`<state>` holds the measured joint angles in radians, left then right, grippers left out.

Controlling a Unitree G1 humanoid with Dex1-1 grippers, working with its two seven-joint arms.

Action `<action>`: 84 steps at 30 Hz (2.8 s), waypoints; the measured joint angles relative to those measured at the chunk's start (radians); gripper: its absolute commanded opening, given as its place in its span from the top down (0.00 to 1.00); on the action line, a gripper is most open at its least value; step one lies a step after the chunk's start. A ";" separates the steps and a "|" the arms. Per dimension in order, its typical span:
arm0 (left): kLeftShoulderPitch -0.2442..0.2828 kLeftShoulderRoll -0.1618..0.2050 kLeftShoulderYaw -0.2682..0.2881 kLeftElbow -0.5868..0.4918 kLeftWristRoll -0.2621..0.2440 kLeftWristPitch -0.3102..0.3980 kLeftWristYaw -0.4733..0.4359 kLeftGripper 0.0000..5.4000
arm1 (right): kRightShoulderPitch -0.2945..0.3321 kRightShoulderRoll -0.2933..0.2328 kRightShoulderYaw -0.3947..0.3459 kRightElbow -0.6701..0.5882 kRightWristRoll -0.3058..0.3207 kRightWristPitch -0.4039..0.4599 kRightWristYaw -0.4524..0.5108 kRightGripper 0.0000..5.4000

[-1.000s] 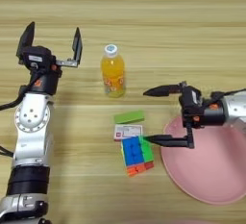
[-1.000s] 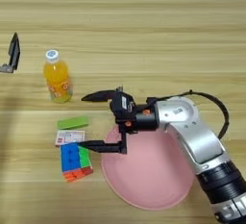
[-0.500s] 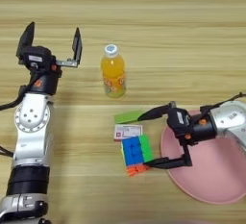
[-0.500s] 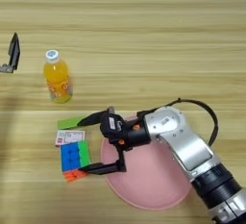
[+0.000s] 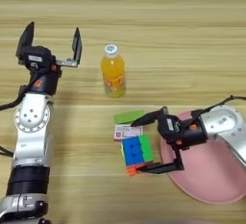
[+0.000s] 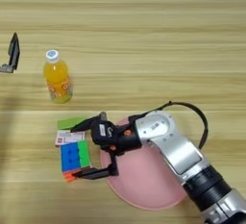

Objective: Move the objects on the table

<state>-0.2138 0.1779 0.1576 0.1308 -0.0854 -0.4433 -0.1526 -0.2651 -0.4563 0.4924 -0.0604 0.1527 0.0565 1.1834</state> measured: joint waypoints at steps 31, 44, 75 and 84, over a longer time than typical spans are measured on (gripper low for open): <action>0.002 -0.002 -0.006 0.001 0.001 0.000 0.012 0.00 | -0.004 0.037 -0.037 0.030 0.004 -0.005 -0.027 0.38; 0.007 -0.009 -0.006 0.011 0.001 0.001 0.014 0.00 | -0.055 0.032 -0.202 -0.084 0.115 0.040 -0.076 0.38; 0.115 -0.062 -0.050 0.040 -0.001 0.044 0.012 0.11 | -0.141 -0.025 -0.539 -0.130 0.268 0.108 -0.323 0.38; 0.124 -0.064 -0.064 0.053 0.005 0.076 0.013 0.00 | -0.164 -0.042 -0.499 -0.016 0.156 0.099 -0.372 0.38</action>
<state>-0.0896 0.1134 0.0933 0.1838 -0.0806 -0.3669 -0.1396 -0.4293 -0.4980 -0.0064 -0.0763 0.3091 0.1556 0.8113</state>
